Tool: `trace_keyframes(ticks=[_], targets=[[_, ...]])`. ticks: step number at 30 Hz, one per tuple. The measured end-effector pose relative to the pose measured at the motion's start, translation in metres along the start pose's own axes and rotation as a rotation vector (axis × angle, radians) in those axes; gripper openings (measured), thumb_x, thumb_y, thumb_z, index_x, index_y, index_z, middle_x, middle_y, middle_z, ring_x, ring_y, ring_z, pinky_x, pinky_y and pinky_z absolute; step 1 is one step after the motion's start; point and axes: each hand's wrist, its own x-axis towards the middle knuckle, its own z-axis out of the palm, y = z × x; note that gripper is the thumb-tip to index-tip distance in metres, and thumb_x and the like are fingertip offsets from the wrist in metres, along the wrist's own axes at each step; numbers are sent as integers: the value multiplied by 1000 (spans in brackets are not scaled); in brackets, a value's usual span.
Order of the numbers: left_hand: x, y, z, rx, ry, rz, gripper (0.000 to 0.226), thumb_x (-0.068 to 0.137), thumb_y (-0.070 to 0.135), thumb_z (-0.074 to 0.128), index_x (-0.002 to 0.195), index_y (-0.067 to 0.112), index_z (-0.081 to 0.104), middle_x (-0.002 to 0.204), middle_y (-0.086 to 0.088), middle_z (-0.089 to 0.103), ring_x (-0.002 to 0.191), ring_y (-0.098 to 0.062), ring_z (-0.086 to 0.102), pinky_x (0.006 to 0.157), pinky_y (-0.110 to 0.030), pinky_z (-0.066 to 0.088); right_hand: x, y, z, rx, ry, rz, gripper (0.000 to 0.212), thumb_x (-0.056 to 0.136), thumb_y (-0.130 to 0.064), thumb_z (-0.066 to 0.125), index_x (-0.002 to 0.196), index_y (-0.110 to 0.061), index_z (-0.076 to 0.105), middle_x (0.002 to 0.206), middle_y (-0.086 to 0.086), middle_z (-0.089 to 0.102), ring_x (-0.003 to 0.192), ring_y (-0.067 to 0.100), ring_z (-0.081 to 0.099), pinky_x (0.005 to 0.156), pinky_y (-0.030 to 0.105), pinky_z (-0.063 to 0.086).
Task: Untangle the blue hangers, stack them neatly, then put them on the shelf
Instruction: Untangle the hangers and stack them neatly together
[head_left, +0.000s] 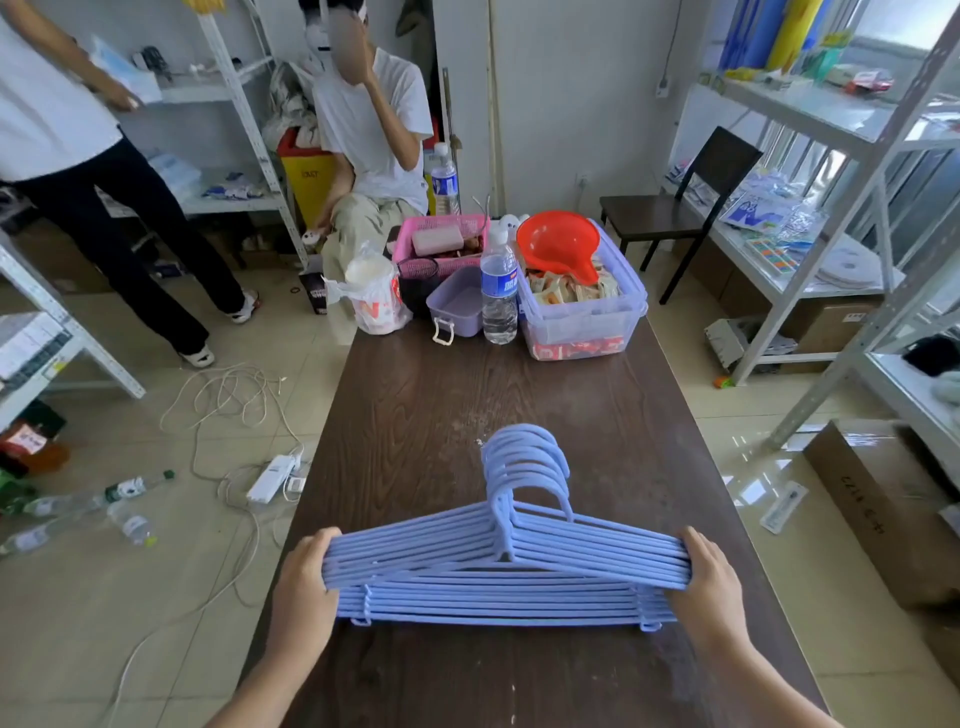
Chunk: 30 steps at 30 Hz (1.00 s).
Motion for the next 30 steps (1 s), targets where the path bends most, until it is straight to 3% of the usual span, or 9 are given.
trace_keyframes(ticks=[5, 10, 14, 17, 20, 22, 26, 28, 30], targets=[[3, 3, 4, 51, 34, 19, 46, 62, -27, 47, 101, -3, 55, 96, -20, 57, 90, -33, 54, 72, -45, 46, 3, -1, 1, 20, 45, -7, 27, 56, 15, 56, 75, -4, 51, 71, 7, 51, 69, 28, 44, 58, 32, 30], [5, -5, 8, 86, 55, 37, 31, 62, -23, 49, 80, 3, 48, 78, -15, 53, 73, -27, 50, 55, -28, 32, 2, -2, 1, 15, 42, -23, 35, 54, 18, 54, 67, -11, 38, 66, 9, 48, 65, 27, 42, 58, 31, 29], [10, -5, 10, 74, 81, 45, 33, 70, -16, 52, 70, 14, 38, 68, -7, 48, 65, -24, 47, 50, -26, 27, 5, -2, -1, -12, 29, -21, 32, 54, 16, 51, 62, -11, 37, 61, 12, 48, 60, 28, 41, 54, 33, 29], [22, -3, 7, 131, 20, 44, 26, 72, -13, 51, 71, 12, 46, 63, -2, 45, 59, -22, 44, 43, -26, 24, 19, -7, -8, -103, -12, -53, 28, 60, 12, 52, 62, -13, 41, 57, 10, 49, 58, 31, 44, 53, 32, 32], [48, 13, 2, 162, -50, 61, 15, 76, -9, 52, 85, 0, 59, 65, -19, 55, 60, -33, 50, 52, -32, 31, 47, -20, -31, -179, 7, -47, 15, 68, 4, 55, 65, -9, 49, 62, 15, 53, 63, 35, 48, 55, 34, 35], [70, 40, -3, 140, -76, 109, 8, 80, -1, 53, 77, 3, 59, 70, -29, 60, 67, -44, 56, 56, -38, 36, 70, -28, -58, -230, 28, -41, 7, 74, -2, 56, 68, -6, 54, 67, 19, 55, 65, 35, 47, 56, 34, 35], [111, 139, -21, 162, -156, 286, 40, 88, 17, 54, 51, 15, 40, 59, -26, 52, 66, -45, 53, 55, -37, 34, 104, -32, -149, -357, 59, 27, 16, 84, -14, 50, 81, -2, 60, 88, 27, 61, 71, 34, 47, 62, 33, 37], [122, 208, -32, 191, -181, 404, 37, 91, 23, 52, 56, 10, 53, 57, -19, 52, 66, -43, 55, 56, -38, 35, 108, -27, -204, -453, 103, 43, 21, 89, -17, 47, 93, -1, 60, 96, 24, 63, 80, 36, 55, 62, 33, 37], [122, 279, -38, 231, -154, 527, 32, 92, 23, 50, 77, -2, 64, 74, -29, 62, 78, -46, 59, 64, -42, 41, 107, -13, -260, -487, 187, 58, 26, 89, -17, 49, 96, 4, 62, 94, 25, 64, 82, 37, 57, 62, 32, 36]])
